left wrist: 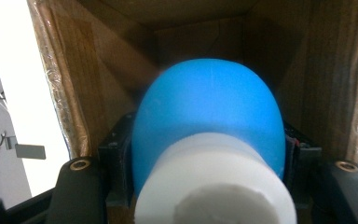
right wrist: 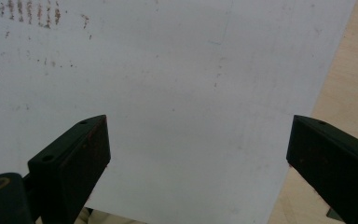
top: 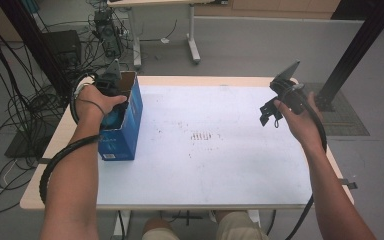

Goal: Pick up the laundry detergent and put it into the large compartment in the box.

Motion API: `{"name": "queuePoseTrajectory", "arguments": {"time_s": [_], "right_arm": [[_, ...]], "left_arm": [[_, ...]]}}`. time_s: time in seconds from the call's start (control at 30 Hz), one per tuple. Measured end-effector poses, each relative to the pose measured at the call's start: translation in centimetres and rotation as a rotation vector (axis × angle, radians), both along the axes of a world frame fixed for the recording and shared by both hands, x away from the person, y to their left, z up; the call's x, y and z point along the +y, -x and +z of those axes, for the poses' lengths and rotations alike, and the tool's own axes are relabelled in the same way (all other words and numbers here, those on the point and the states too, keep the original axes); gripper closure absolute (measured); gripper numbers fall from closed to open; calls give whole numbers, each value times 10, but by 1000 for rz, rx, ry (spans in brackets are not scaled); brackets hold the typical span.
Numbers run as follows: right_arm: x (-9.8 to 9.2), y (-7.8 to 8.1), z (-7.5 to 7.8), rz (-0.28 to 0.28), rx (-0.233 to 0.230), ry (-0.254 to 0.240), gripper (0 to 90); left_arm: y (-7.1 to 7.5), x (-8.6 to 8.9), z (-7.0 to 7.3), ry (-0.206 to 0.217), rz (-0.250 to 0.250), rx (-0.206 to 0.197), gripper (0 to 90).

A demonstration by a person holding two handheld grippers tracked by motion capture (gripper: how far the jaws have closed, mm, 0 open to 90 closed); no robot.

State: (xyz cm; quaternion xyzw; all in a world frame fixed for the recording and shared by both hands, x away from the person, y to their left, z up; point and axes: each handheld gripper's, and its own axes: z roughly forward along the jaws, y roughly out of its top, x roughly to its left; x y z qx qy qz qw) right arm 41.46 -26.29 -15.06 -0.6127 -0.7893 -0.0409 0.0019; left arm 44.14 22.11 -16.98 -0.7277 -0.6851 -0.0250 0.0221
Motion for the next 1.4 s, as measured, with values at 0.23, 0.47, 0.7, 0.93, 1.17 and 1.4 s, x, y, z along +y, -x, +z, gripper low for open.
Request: {"name": "queuePoseTrajectory", "arguments": {"time_s": [0.23,0.47,0.7,0.93,1.17,1.4], "right_arm": [[0,0,0,0,1,-1,58],[0,0,0,0,1,-2,58],[-1,0,0,-2,1,-4,58],[-1,0,0,-3,1,-4,58],[3,-1,1,7,-5,-6,58],[7,-2,0,17,-1,-4,58]], "left_arm": [[0,0,0,-1,-1,2,364],[0,-1,0,2,-3,3,358],[0,0,1,9,-4,3,334],[5,3,12,14,-3,-14,310],[9,-3,31,0,-15,-32,304],[19,-6,51,-6,-26,-55,279]]}}
